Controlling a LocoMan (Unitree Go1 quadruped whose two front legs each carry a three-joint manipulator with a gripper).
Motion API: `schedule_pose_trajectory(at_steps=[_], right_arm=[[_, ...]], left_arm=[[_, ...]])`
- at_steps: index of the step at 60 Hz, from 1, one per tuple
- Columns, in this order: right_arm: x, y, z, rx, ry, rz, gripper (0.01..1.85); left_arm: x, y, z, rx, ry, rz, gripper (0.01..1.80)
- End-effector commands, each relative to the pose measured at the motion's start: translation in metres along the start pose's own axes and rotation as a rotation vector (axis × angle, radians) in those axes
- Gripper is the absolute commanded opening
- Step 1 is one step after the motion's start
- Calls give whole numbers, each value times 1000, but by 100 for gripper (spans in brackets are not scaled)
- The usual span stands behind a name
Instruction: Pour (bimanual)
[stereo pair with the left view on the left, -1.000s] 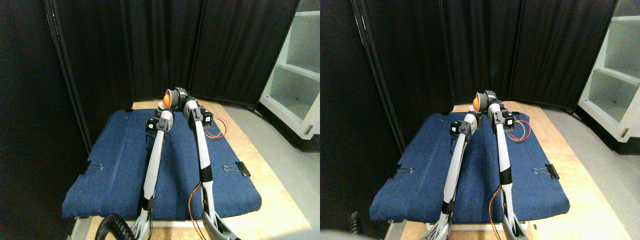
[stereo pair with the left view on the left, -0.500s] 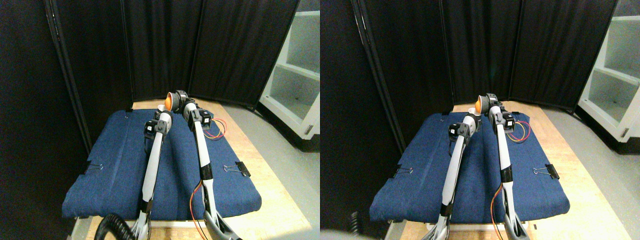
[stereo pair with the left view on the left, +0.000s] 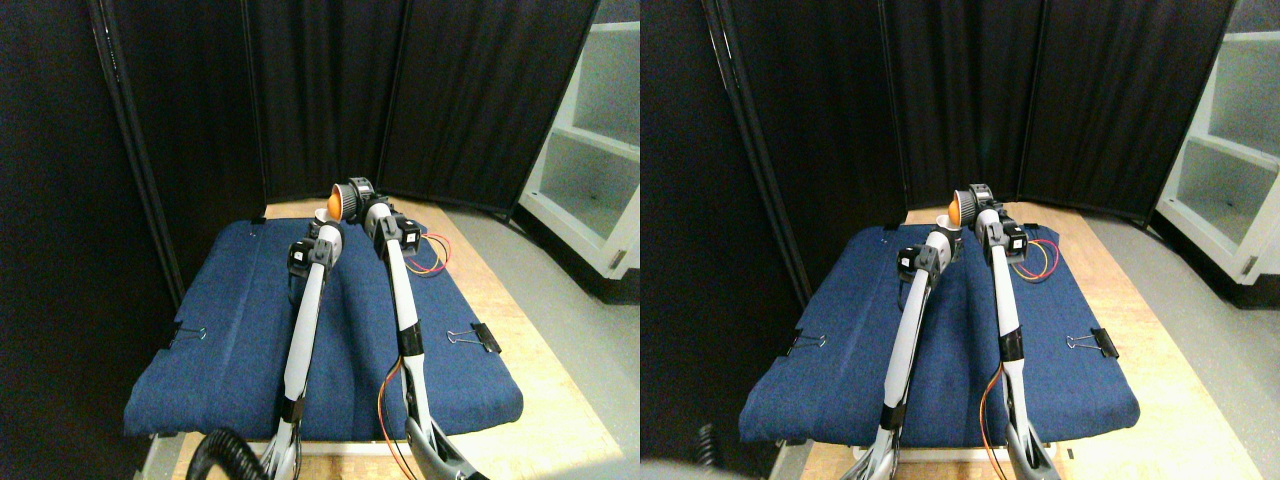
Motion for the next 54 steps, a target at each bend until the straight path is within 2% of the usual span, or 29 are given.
schedule_pose_trajectory(at_steps=[1, 16, 23, 33, 54], right_arm=[[3, 6, 7, -55, -24, 29, 33], [6, 8, 9, -167, -38, 67, 33], [6, 7, 9, -162, -29, 61, 33], [4, 3, 8, -126, 11, -1, 34], [-4, -4, 9, -120, 19, -16, 33]], left_arm=[[2, -9, 1, -15, -12, -43, 33], [4, -10, 2, -9, 1, -45, 33], [3, -10, 2, -18, 4, -45, 33], [0, -10, 2, -5, -1, -49, 33], [-3, -9, 1, 1, -6, -50, 33]])
